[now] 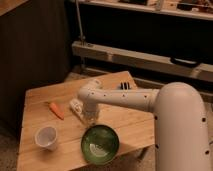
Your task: Stand the bottle upright
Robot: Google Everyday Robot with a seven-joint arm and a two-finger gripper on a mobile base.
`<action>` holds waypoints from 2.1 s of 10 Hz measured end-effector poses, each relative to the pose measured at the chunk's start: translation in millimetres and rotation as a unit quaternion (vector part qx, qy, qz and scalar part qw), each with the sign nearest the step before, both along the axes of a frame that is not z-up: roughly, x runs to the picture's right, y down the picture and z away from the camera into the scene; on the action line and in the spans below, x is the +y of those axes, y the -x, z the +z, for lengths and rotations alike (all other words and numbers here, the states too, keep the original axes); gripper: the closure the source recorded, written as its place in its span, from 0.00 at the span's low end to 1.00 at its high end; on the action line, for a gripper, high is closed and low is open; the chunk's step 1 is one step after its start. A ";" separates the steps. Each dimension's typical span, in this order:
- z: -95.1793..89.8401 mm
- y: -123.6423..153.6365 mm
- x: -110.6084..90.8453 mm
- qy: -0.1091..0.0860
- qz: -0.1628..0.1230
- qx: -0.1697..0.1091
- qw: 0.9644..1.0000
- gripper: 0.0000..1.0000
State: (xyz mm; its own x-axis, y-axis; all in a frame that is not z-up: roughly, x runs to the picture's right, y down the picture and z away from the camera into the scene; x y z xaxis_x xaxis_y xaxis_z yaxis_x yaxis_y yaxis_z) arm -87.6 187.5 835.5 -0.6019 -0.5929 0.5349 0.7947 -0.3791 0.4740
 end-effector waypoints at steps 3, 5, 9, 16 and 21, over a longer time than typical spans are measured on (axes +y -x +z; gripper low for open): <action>-15.7 -1.1 -18.7 -0.029 -0.018 0.027 0.999 0.71; -26.2 -4.4 -34.9 -0.046 -0.028 0.040 0.998 0.71; -51.3 -6.4 -64.2 -0.020 -0.048 0.025 0.998 0.71; -91.3 -23.3 -85.3 0.039 -0.094 0.003 0.995 0.71; -139.9 -40.2 -101.0 0.056 -0.120 0.032 0.991 0.71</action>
State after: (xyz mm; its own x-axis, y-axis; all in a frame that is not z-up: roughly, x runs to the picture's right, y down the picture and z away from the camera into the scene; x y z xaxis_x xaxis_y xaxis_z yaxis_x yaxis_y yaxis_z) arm -47.4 86.5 695.5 -0.6811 -0.3719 0.6307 0.7177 -0.5095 0.4746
